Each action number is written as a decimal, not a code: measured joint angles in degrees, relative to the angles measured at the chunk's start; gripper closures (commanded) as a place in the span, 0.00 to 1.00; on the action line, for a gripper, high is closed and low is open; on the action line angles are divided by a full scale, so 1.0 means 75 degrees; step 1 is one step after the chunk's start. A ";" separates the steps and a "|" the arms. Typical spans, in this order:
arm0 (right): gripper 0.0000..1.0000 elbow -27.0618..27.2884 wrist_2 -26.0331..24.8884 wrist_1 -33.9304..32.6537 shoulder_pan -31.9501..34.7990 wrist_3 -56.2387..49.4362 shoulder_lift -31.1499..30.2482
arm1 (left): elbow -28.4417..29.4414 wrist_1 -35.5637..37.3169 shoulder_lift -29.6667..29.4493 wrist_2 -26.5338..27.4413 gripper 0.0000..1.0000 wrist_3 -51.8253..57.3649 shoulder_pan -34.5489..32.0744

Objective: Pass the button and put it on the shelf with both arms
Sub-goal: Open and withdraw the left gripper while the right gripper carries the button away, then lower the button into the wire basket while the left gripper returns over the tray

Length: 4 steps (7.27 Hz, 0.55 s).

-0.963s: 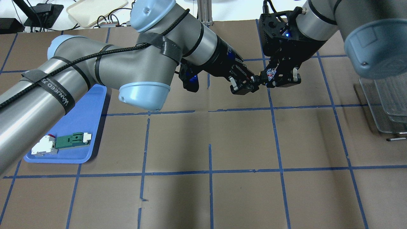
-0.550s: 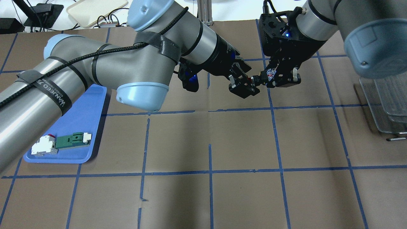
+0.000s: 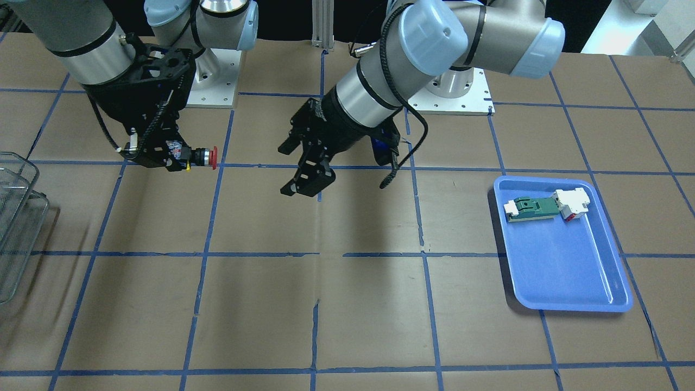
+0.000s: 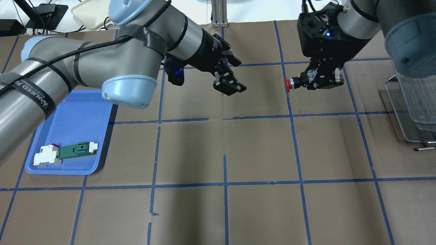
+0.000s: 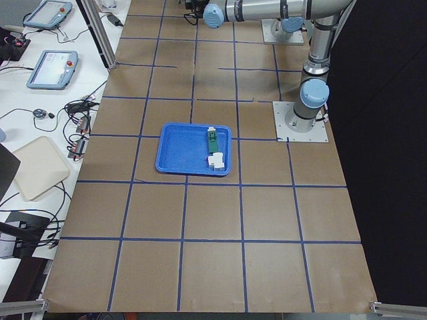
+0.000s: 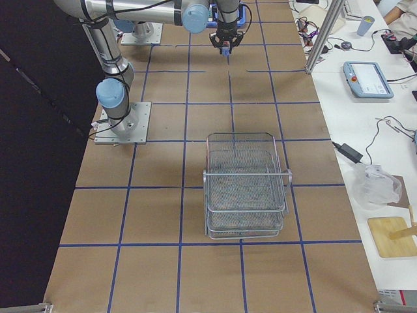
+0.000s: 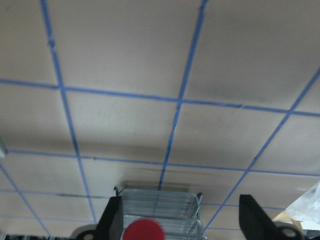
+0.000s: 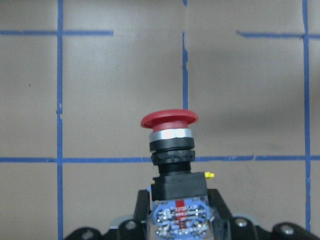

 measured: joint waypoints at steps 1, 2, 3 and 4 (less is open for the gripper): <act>1.00 0.0015 -0.0315 0.0020 -0.0608 -0.0274 0.0025 | -0.0020 -0.0314 0.0017 0.0218 0.13 0.1063 0.0577; 1.00 0.0039 -0.0531 0.0057 -0.1264 -0.0432 0.0116 | -0.0008 -0.0881 0.0033 0.0801 0.03 0.2669 0.1203; 1.00 0.0020 -0.0855 0.0057 -0.1910 -0.0607 0.0259 | 0.0038 -0.1516 0.0086 0.1667 0.00 0.4400 0.1728; 1.00 -0.0016 -0.1243 -0.0133 -0.2505 -0.1047 0.0385 | 0.0091 -0.2106 0.0220 0.2504 0.00 0.5971 0.2155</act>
